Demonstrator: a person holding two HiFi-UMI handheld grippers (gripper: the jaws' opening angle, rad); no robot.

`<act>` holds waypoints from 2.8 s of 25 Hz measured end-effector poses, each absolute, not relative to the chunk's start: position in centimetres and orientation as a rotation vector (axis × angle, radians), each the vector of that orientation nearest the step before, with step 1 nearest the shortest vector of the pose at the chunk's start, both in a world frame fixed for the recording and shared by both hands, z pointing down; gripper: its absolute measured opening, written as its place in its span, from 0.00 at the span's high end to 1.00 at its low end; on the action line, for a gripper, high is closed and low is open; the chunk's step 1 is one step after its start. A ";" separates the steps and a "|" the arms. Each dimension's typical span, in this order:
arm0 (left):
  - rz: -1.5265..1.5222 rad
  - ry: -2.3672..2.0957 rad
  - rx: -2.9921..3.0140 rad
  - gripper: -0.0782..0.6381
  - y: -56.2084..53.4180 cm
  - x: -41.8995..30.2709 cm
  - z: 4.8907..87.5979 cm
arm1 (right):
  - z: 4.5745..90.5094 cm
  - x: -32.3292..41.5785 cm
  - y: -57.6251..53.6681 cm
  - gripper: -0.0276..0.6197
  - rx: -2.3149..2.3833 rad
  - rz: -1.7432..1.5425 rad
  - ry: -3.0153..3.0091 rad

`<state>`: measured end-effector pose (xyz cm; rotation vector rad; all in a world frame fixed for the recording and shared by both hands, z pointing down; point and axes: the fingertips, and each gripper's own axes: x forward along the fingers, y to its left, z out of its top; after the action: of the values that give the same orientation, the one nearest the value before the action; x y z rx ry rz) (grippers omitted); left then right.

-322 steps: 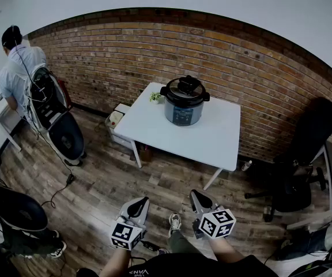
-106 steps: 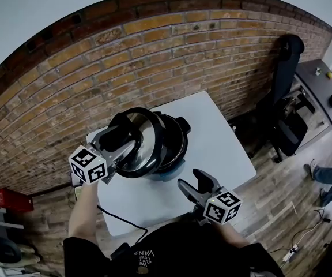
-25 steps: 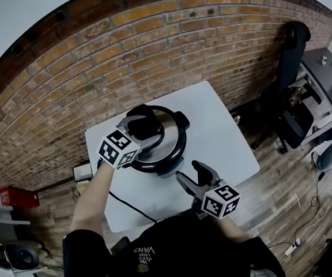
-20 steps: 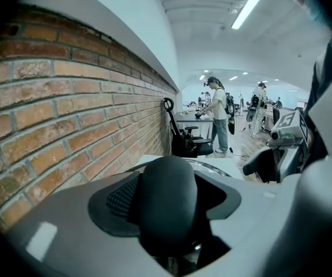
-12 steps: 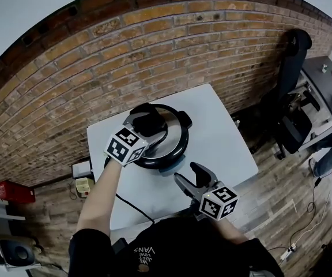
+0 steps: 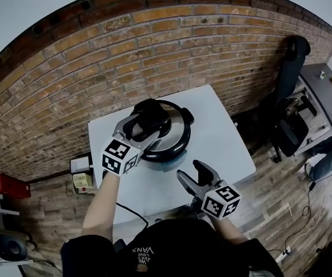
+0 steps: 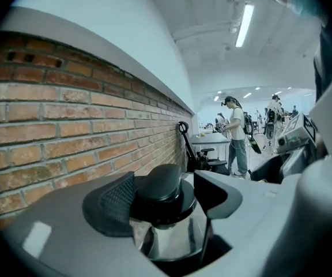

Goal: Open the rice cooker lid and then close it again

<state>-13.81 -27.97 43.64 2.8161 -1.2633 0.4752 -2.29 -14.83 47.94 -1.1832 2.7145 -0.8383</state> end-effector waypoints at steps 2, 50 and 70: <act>0.431 -1.319 2.817 0.47 -26.4 -14.8 43.1 | 47.7 -2.6 -14.3 0.49 -1.189 -0.816 2.722; 0.246 -1.935 2.302 0.89 4.6 -11.3 50.5 | 51.0 2.5 -1.4 0.95 -0.983 -0.600 3.099; 0.298 -1.985 2.240 0.89 8.2 -8.1 52.2 | 51.4 4.1 -0.5 0.95 -0.920 -0.563 3.114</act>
<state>-8.12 8.23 52.15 2.2400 -1.9850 0.2975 4.14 -0.50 51.38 -0.9195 3.1136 -0.5630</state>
